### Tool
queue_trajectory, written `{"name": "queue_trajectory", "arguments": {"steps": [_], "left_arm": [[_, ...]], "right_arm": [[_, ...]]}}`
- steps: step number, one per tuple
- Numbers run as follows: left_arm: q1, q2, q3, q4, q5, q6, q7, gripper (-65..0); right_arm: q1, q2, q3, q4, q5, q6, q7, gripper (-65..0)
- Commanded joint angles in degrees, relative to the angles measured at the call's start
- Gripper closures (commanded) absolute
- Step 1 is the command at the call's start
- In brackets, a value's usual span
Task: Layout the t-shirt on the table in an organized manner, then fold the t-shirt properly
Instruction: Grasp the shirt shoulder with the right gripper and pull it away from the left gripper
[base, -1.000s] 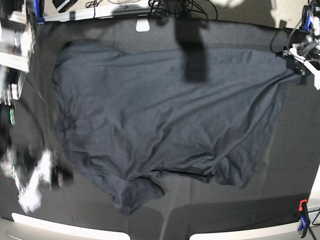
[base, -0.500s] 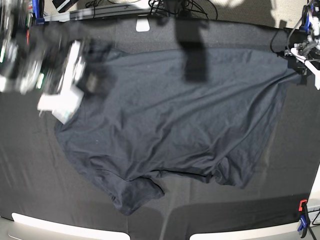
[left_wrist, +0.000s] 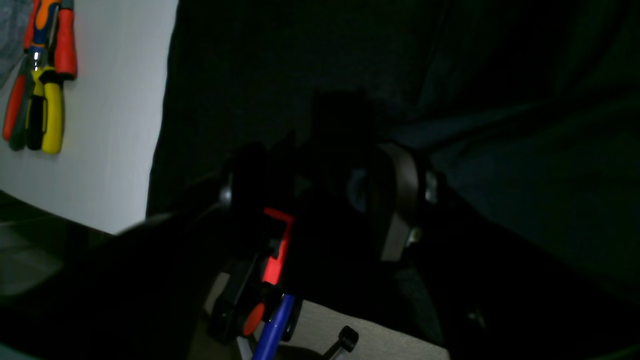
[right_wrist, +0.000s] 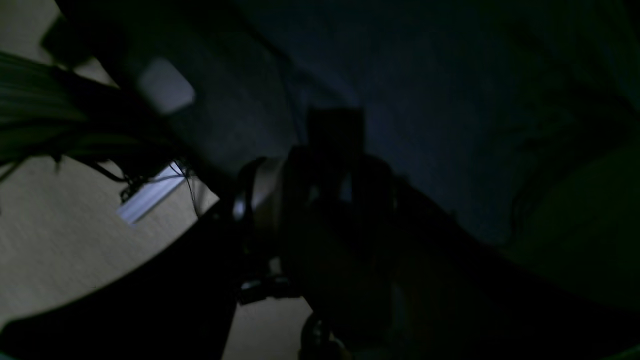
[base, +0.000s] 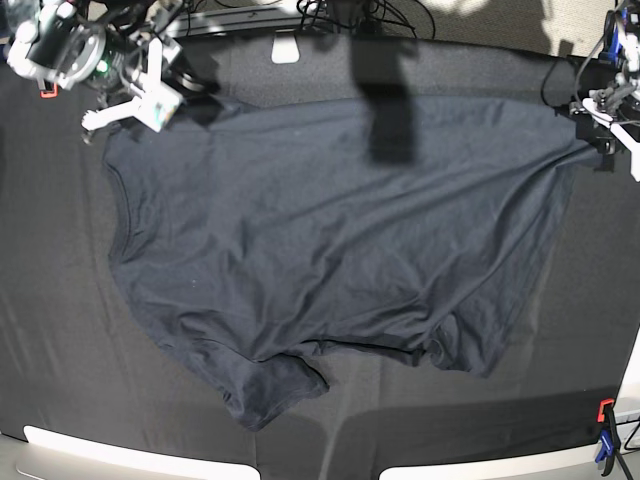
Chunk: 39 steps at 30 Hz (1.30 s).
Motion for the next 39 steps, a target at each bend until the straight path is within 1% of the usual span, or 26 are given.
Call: {"name": "queue_trajectory", "arguments": {"steps": [1, 4, 5, 9, 12, 13, 17, 20, 27, 29, 32, 33, 35, 39], "left_arm": [[-0.20, -0.83, -0.44, 0.96, 0.24, 0.44, -1.36, -30.9], [-0.31, -0.83, -0.44, 0.96, 0.24, 0.42, -1.33, -30.9], [-0.31, -0.83, -0.44, 0.96, 0.24, 0.44, -1.33, -30.9], [-0.31, -0.83, -0.44, 0.96, 0.22, 0.44, -1.33, -30.9], [-0.31, -0.85, -0.44, 0.96, 0.22, 0.44, -1.36, -30.9], [-0.31, -0.85, -0.44, 0.96, 0.24, 0.44, -1.36, -30.9], [-0.28, -0.83, -0.44, 0.96, 0.24, 0.44, -1.36, -30.9], [-0.28, -0.83, -0.44, 0.96, 0.22, 0.44, -1.36, -30.9], [-0.28, -0.83, -0.44, 0.96, 0.22, 0.44, -1.36, -30.9], [-0.28, -0.83, -0.44, 0.96, 0.22, 0.44, -1.36, -30.9], [-0.28, -0.83, -0.44, 0.94, 0.22, 0.44, -1.36, -30.9], [-0.28, -0.83, -0.44, 0.96, 0.20, 0.44, -1.36, -30.9], [-0.26, -0.83, -0.44, 0.96, 0.20, 0.44, -1.36, -30.9], [-0.26, -0.83, -0.44, 0.94, 0.20, 0.44, -1.33, -30.9]], "right_arm": [[-0.17, 1.03, 0.15, -0.28, 0.28, -0.07, 0.85, -21.3], [-0.17, 1.81, -1.60, -4.63, -0.72, -0.07, 1.27, -21.3], [-0.07, 1.92, -2.75, -6.27, -2.93, -0.07, 2.29, -21.3], [1.05, 1.92, -8.96, -11.80, -14.45, -0.07, 9.55, -21.3], [3.15, 1.92, -14.78, -13.40, -22.23, -0.07, 10.47, -21.3], [3.93, 1.95, -16.63, -13.79, -24.13, -0.70, 10.45, -21.3], [7.21, 1.92, -23.06, -15.91, -29.05, -5.20, 10.45, -21.3], [9.31, 1.92, -26.14, -16.61, -32.44, -9.03, 10.32, -21.3], [12.07, 1.95, -26.93, -16.63, -32.35, -9.27, 10.23, -21.3], [12.07, 1.92, -26.93, -16.55, -28.79, -9.05, 10.10, -21.3], [12.07, 1.92, -26.93, -15.76, -23.15, -5.92, 8.13, -21.3], [12.07, 1.92, -26.93, -15.21, -21.84, -5.60, 7.34, -21.3], [12.07, 1.95, -26.91, -13.88, -20.33, -5.35, 6.23, -21.3], [12.07, 1.95, -26.91, -11.26, -20.06, -5.35, 6.27, -21.3]]}}
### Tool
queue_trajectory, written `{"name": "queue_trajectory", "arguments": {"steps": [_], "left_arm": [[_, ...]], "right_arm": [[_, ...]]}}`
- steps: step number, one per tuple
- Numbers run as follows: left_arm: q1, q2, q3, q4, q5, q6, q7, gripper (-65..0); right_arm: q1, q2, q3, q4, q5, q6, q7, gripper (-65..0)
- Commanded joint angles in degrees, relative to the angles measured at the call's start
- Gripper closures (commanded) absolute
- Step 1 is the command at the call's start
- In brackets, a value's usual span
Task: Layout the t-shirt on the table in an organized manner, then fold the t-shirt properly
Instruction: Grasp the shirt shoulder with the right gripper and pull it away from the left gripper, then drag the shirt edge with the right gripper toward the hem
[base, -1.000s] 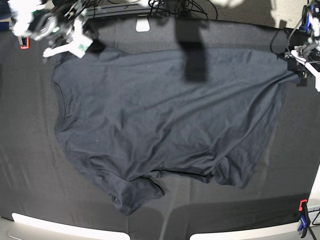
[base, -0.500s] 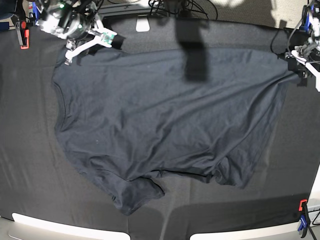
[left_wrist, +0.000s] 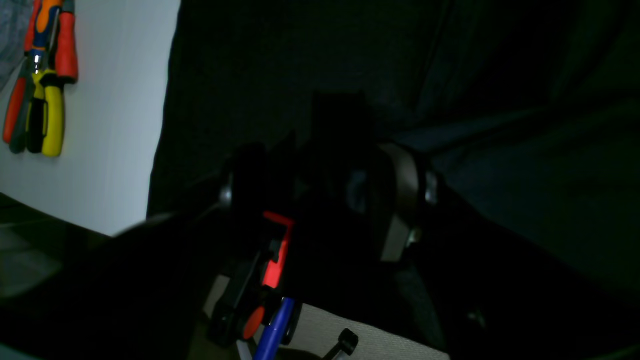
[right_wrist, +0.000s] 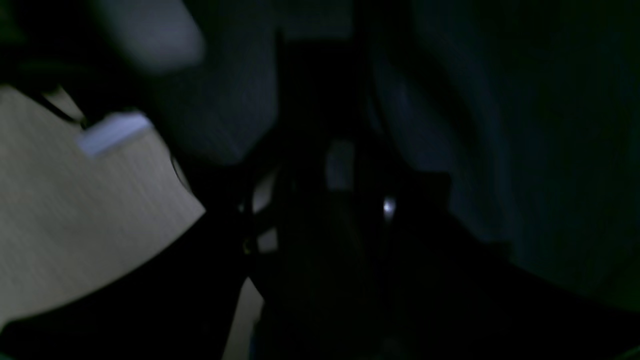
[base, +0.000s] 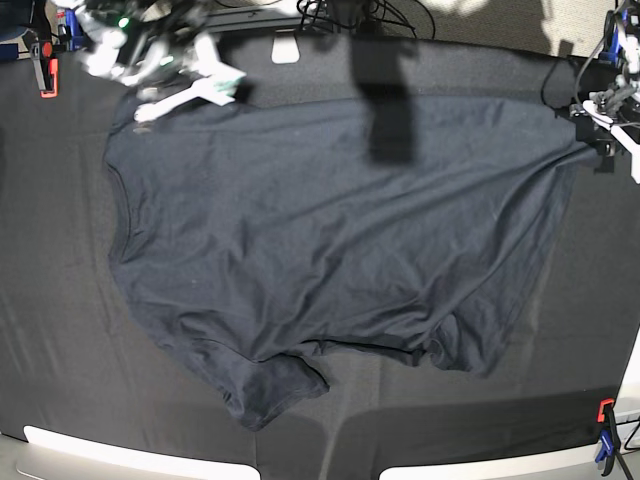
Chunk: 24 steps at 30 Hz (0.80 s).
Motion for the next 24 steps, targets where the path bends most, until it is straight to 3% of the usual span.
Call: {"name": "queue_trajectory", "arguments": {"steps": [1, 5, 11, 15, 21, 24], "left_arm": [[0.02, -0.83, -0.44, 0.94, 0.22, 0.42, -1.33, -30.9], [0.02, -0.83, -0.44, 0.94, 0.22, 0.42, -1.33, -30.9], [0.02, -0.83, -0.44, 0.96, 0.22, 0.42, -1.33, -30.9], [0.00, -0.83, -0.44, 0.94, 0.22, 0.42, -1.33, -30.9], [0.00, -0.83, -0.44, 0.96, 0.22, 0.42, -1.33, -30.9], [0.00, -0.83, -0.44, 0.94, 0.22, 0.44, -1.33, -30.9]], "right_arm": [[0.20, 0.87, 0.39, 1.44, 0.61, 0.00, 0.74, -21.3], [0.20, 0.85, 0.39, 2.08, 1.90, 0.00, 0.59, -21.3], [0.20, 0.83, 0.37, 0.28, -2.82, -0.24, 0.11, -21.3], [0.66, 0.85, 0.37, -3.50, -8.35, -6.32, 0.42, -21.3], [0.66, 0.81, 0.37, -7.87, -11.19, -6.91, 3.08, -21.2], [0.98, 0.83, 0.37, -7.85, -13.38, -11.58, 3.43, -14.9]]}}
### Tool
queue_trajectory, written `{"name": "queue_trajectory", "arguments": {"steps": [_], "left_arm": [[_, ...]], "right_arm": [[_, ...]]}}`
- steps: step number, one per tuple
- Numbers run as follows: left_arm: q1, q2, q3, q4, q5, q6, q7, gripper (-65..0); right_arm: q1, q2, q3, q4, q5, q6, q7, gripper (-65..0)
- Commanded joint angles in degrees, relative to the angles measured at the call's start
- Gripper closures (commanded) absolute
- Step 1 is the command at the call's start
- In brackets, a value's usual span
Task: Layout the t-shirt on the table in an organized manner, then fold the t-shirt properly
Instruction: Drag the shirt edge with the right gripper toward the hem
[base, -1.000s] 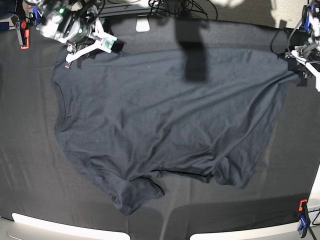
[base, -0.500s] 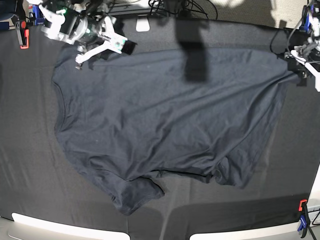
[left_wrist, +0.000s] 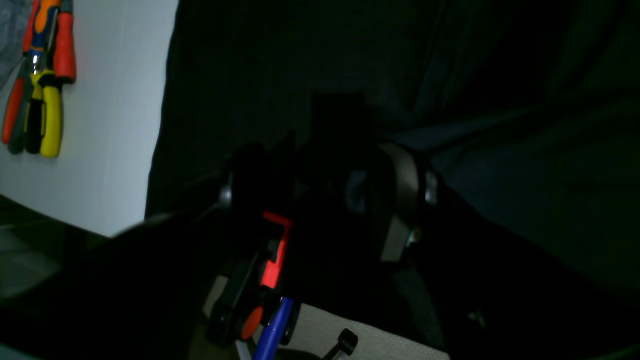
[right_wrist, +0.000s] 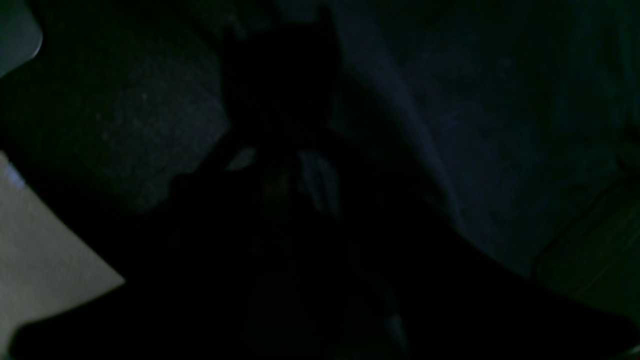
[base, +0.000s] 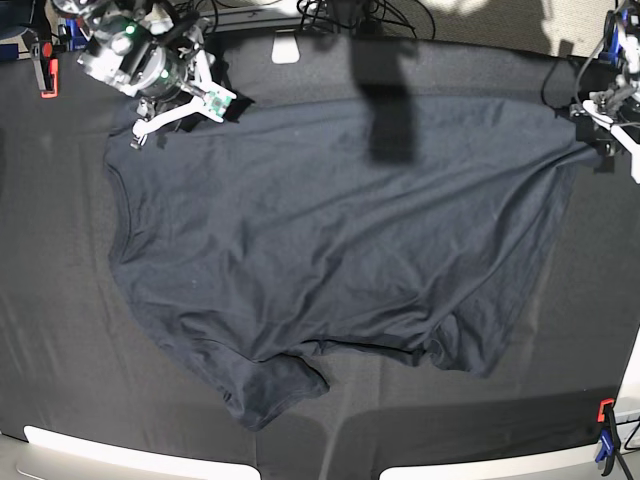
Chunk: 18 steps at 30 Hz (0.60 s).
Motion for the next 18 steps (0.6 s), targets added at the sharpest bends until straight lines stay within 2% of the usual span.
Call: {"name": "queue_trajectory", "arguments": {"steps": [1, 4, 9, 15, 18], "left_arm": [[0.04, -0.83, -0.44, 0.94, 0.22, 0.44, -1.33, -30.9], [0.04, -0.83, -0.44, 0.94, 0.22, 0.44, -1.33, -30.9], [0.04, -0.83, -0.44, 0.96, 0.22, 0.46, -1.33, -30.9], [0.02, -0.83, -0.44, 0.94, 0.20, 0.46, -1.36, -30.9], [0.04, -0.83, -0.44, 0.94, 0.20, 0.46, -1.36, -30.9]], "right_arm": [[0.98, 0.66, 0.37, -0.63, -2.82, -1.90, -1.31, -12.2], [3.67, 0.66, 0.37, -0.24, -2.75, -2.60, -1.05, -7.6], [9.60, 0.87, 0.39, -0.11, -1.20, -2.58, -1.25, -6.9], [17.03, 2.91, 0.59, -0.28, 4.79, -2.71, -1.20, -6.9], [21.40, 2.89, 0.83, -1.49, 10.03, -2.69, -1.25, -7.0]]}}
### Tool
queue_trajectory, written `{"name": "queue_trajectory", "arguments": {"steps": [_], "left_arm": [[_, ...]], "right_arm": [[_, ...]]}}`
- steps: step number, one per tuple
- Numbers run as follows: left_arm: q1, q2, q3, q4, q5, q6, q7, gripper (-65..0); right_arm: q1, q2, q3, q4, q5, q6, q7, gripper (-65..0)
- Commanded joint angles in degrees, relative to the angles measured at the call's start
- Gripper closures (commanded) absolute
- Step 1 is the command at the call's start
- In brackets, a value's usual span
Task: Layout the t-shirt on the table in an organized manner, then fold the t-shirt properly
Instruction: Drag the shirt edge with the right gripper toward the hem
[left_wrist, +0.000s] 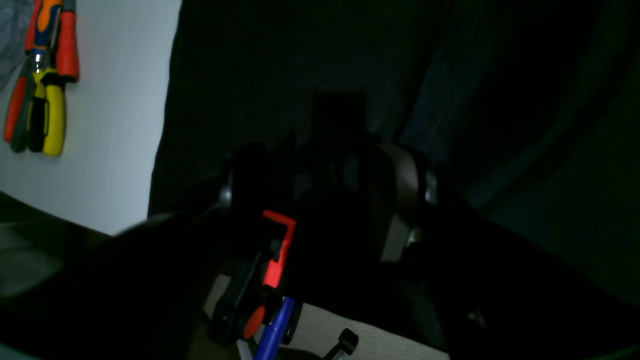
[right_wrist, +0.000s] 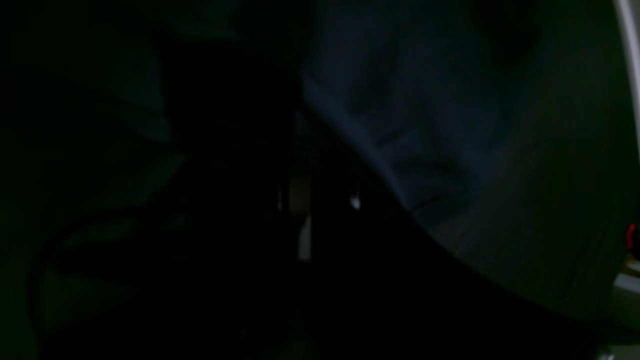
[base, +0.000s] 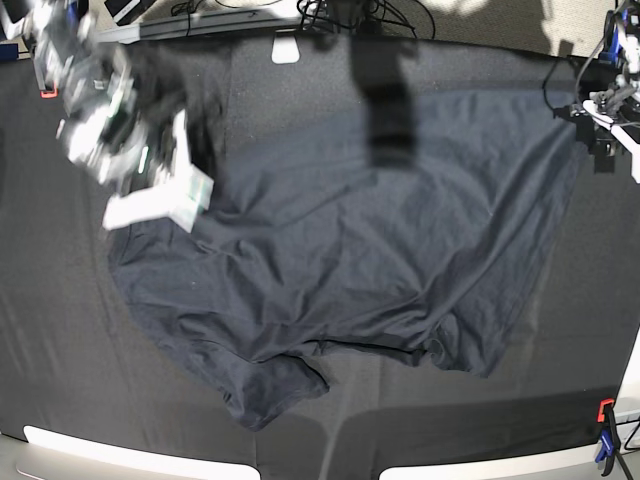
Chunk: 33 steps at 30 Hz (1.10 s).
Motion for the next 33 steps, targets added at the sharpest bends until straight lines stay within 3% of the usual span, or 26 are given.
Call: {"name": "queue_trajectory", "arguments": {"steps": [1, 3, 7, 12, 19, 27, 33], "left_arm": [[0.04, -0.81, -0.44, 0.94, 0.17, 0.46, -1.33, -30.9], [0.04, -0.81, -0.44, 0.94, 0.17, 0.46, -1.33, -30.9], [0.04, -0.81, -0.44, 0.94, 0.15, 0.52, -1.33, -30.9], [0.04, -0.79, -0.44, 0.94, 0.17, 0.52, -1.38, -30.9], [0.04, -0.79, -0.44, 0.94, 0.15, 0.52, -1.33, -30.9], [0.37, -0.76, -0.44, 0.94, 0.11, 0.55, -1.31, -30.9], [0.48, 1.29, -0.44, 0.94, 0.15, 0.57, -1.42, -30.9]], "right_arm": [[1.86, 0.76, 0.42, -0.22, 1.44, -0.61, 0.90, -7.2], [4.70, 0.61, 0.42, -2.80, 5.66, -0.61, 0.92, -10.9], [10.82, -0.94, 0.42, -10.82, 10.01, -0.31, 0.90, -24.6], [17.99, -3.32, 0.42, -19.52, 18.16, 3.72, 0.76, -25.0], [24.09, -4.74, 0.42, -21.68, 26.25, 3.78, -3.15, -25.0], [28.87, -4.70, 0.46, -21.29, 29.31, 4.46, -9.16, -25.0], [28.83, -4.59, 0.46, -16.22, 32.68, 7.87, -15.93, -24.9]]}}
